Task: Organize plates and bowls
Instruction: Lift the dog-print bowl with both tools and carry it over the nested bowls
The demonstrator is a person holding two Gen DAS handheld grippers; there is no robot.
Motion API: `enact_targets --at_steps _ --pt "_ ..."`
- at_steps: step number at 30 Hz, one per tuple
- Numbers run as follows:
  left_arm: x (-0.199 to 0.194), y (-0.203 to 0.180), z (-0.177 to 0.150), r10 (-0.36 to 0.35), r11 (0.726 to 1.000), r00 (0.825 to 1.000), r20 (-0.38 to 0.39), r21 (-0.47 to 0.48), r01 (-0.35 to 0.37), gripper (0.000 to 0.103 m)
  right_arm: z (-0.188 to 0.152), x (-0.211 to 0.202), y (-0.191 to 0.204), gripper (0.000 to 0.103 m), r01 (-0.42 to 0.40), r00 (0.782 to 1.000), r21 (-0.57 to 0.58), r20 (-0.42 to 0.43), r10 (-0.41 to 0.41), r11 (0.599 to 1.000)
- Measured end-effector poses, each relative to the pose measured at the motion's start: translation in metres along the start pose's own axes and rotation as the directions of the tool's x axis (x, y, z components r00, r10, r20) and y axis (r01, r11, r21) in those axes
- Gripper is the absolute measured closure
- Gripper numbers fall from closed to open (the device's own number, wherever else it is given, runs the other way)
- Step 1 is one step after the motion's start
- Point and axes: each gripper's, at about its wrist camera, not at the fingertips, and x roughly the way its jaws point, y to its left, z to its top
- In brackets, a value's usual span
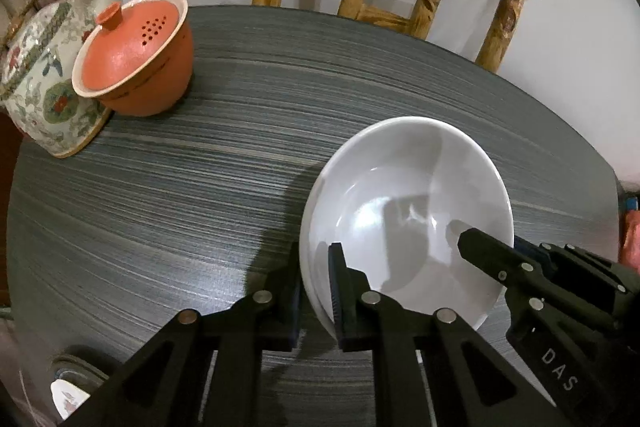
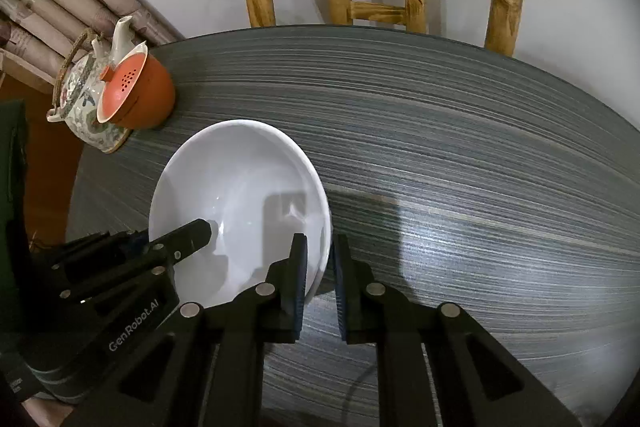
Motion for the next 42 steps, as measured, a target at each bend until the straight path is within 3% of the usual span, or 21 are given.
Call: enact_targets --at_steps 24,42 --pt "-0.06 -0.026 -0.031 -0.021 0.999 0.998 0.052 0.046 0.019 0.092 -0.032 -0.058 -0.006 0.092 0.015 0.998 0.0 0.056 -0.015 1.0" --pt "-0.109 -0.042 -0.092 -0.018 0.996 0.995 0.093 0.088 0.01 0.092 -0.089 -0.118 -0.001 0.091 0.034 0.994 0.002 0.1 -0.034 0.999"
